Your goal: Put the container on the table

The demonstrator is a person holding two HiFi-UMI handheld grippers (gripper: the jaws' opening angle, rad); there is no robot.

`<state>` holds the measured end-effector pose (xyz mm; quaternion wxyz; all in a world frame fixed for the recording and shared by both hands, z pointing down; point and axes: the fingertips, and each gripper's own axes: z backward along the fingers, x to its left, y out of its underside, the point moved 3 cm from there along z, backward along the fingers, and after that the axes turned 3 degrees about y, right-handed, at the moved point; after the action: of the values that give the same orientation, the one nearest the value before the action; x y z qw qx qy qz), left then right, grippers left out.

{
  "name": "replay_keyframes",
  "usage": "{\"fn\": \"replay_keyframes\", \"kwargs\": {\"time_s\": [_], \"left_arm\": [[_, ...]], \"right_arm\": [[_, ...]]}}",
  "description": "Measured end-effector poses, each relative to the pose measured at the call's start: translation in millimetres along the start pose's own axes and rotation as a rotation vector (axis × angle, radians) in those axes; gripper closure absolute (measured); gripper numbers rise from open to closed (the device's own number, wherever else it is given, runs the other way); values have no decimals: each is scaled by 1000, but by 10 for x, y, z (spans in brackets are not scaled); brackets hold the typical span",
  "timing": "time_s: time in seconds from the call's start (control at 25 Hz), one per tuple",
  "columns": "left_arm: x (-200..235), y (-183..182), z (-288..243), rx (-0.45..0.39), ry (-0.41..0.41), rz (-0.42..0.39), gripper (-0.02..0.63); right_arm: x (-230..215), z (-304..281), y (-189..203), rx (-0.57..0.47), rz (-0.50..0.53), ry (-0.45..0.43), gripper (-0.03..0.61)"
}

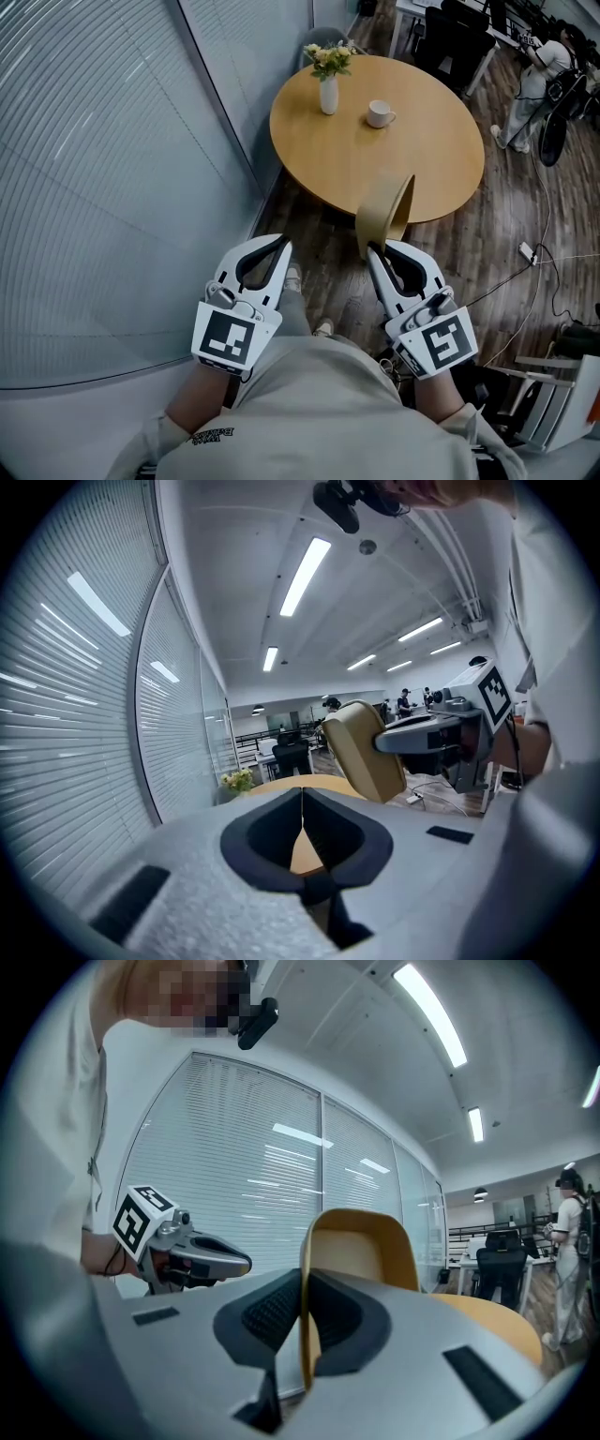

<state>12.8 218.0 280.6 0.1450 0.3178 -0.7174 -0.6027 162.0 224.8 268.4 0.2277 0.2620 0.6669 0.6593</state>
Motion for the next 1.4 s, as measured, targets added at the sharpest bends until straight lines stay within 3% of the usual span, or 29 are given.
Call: {"fn": "replay_keyframes", "kwargs": {"time_s": [0.56,1.16,1.4], "left_arm": [[316,79,-312,-5,-9,27,592],[1152,247,-1000,14,24,59,592],[1509,299,-1246,21,56,29,592]], "right_arm": [[-299,-397,138,40,-22,8,541],[-729,-1342,262,94,-25,27,541],[-867,-1717,277,117,-32,45,541]]}}
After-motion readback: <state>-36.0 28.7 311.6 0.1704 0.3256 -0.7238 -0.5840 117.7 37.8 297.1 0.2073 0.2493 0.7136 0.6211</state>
